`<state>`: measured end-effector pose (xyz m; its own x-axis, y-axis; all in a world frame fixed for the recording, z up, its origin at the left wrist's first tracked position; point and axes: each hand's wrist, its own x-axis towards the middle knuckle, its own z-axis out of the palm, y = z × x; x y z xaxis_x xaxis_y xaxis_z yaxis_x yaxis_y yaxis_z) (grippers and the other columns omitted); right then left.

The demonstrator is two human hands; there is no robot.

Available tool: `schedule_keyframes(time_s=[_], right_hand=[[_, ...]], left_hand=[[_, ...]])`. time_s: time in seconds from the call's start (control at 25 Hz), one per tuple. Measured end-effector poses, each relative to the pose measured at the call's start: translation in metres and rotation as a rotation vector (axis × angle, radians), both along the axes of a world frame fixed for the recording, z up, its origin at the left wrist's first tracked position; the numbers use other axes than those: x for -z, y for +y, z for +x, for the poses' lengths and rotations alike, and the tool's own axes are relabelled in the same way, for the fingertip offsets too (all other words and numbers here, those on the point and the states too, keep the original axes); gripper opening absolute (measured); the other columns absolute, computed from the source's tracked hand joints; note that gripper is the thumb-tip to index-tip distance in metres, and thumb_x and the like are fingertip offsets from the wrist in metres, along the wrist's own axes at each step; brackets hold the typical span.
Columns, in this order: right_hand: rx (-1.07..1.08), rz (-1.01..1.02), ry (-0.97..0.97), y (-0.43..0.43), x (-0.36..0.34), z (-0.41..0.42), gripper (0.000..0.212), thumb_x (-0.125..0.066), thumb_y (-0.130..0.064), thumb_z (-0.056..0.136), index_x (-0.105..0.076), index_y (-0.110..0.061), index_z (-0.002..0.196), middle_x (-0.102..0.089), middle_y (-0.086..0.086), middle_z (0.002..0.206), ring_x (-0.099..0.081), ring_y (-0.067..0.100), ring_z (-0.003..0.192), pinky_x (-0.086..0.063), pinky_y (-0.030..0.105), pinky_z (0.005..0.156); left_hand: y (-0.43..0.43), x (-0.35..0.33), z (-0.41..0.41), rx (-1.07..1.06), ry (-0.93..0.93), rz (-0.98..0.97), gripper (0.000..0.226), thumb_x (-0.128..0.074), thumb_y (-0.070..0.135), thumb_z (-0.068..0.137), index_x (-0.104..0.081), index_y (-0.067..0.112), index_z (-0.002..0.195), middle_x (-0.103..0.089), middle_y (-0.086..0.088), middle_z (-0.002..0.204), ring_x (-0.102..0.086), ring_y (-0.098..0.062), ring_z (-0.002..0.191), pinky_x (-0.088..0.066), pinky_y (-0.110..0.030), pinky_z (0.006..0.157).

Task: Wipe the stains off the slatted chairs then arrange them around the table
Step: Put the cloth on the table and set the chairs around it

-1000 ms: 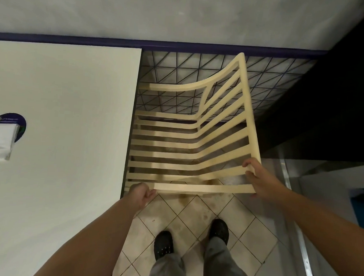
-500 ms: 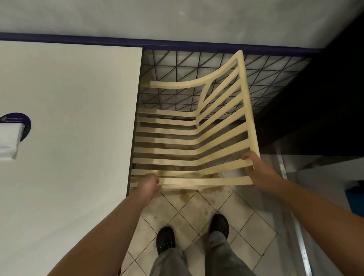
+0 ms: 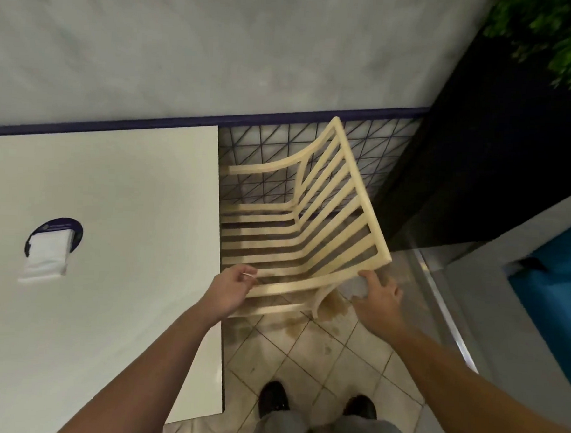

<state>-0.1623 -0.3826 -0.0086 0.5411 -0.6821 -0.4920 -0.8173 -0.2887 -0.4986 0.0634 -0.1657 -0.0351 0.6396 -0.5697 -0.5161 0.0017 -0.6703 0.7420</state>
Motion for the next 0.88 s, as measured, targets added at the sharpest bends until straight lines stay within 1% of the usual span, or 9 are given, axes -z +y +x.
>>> schedule_keyframes(time_s=[0.12,0.2,0.32,0.4,0.48,0.6,0.72,0.84,0.88], right_hand=[[-0.079,0.032,-0.016,0.031,-0.018,-0.011,0.056,-0.061,-0.022,0.098,-0.038,-0.031,0.148,-0.018,0.009,0.161,-0.010,0.039,0.149,-0.026,0.057,0.118],[-0.133,0.071,-0.030,0.051,-0.033,-0.025,0.052,-0.062,-0.026,0.097,-0.042,-0.035,0.144,-0.030,0.007,0.153,-0.023,0.036,0.146,-0.034,0.055,0.116],[-0.180,0.159,-0.088,0.080,-0.051,-0.052,0.038,-0.060,-0.031,0.096,-0.053,-0.036,0.132,-0.058,0.001,0.130,-0.059,0.024,0.119,-0.053,0.050,0.101],[-0.213,0.201,-0.104,0.106,-0.053,-0.078,0.027,-0.060,-0.034,0.096,-0.059,-0.035,0.123,-0.066,-0.001,0.117,-0.068,0.022,0.104,-0.057,0.050,0.094],[-0.227,0.201,-0.123,0.144,-0.054,-0.113,0.021,-0.059,-0.034,0.097,-0.061,-0.031,0.117,-0.068,-0.001,0.111,-0.068,0.022,0.102,-0.057,0.046,0.093],[-0.253,0.231,-0.140,0.209,-0.045,-0.163,0.017,-0.057,-0.025,0.100,-0.061,-0.023,0.116,-0.065,0.003,0.112,-0.062,0.017,0.096,-0.051,0.033,0.082],[-0.236,0.258,-0.136,0.274,-0.036,-0.195,0.019,-0.058,-0.022,0.099,-0.061,-0.024,0.118,-0.064,0.003,0.115,-0.062,0.018,0.096,-0.050,0.032,0.085],[-0.285,0.298,-0.120,0.341,-0.038,-0.216,0.022,-0.054,-0.022,0.101,-0.059,-0.022,0.123,-0.060,-0.001,0.106,-0.064,0.023,0.099,-0.044,0.029,0.073],[-0.301,0.305,-0.118,0.362,-0.039,-0.219,0.024,-0.053,-0.023,0.102,-0.059,-0.021,0.125,-0.058,-0.003,0.102,-0.063,0.021,0.097,-0.042,0.028,0.070]], left_hand=[[0.029,-0.024,-0.024,0.045,-0.103,-0.033,0.022,-0.052,0.029,0.106,-0.067,0.029,0.122,-0.067,0.002,0.120,-0.064,-0.015,0.105,-0.051,-0.031,0.089],[0.053,-0.040,-0.051,0.053,-0.161,-0.050,0.025,-0.051,0.028,0.106,-0.067,0.026,0.126,-0.065,0.003,0.122,-0.061,-0.016,0.108,-0.047,-0.027,0.088],[0.097,-0.056,-0.099,0.040,-0.215,-0.073,0.021,-0.054,0.026,0.105,-0.067,0.029,0.121,-0.067,0.007,0.119,-0.064,-0.012,0.106,-0.045,-0.016,0.082],[0.135,-0.064,-0.132,0.014,-0.248,-0.068,0.021,-0.056,0.023,0.103,-0.067,0.030,0.118,-0.068,0.009,0.117,-0.067,-0.007,0.100,-0.046,-0.012,0.078],[0.185,-0.070,-0.171,-0.037,-0.275,-0.056,0.025,-0.056,0.017,0.101,-0.067,0.030,0.119,-0.068,0.010,0.115,-0.066,-0.002,0.097,-0.048,-0.018,0.078],[0.271,-0.072,-0.229,-0.113,-0.307,-0.028,0.024,-0.059,0.016,0.100,-0.065,0.036,0.111,-0.068,0.014,0.111,-0.064,-0.002,0.100,-0.047,-0.020,0.082],[0.347,-0.068,-0.273,-0.168,-0.259,0.036,0.021,-0.059,0.022,0.101,-0.065,0.037,0.114,-0.069,0.012,0.115,-0.064,-0.007,0.107,-0.052,-0.031,0.093],[0.417,-0.068,-0.301,-0.237,-0.254,0.060,0.024,-0.059,0.020,0.101,-0.066,0.033,0.120,-0.068,0.010,0.117,-0.064,-0.009,0.107,-0.054,-0.032,0.091],[0.438,-0.067,-0.304,-0.262,-0.249,0.069,0.024,-0.059,0.020,0.102,-0.066,0.029,0.123,-0.067,0.009,0.117,-0.064,-0.010,0.107,-0.053,-0.031,0.088]])
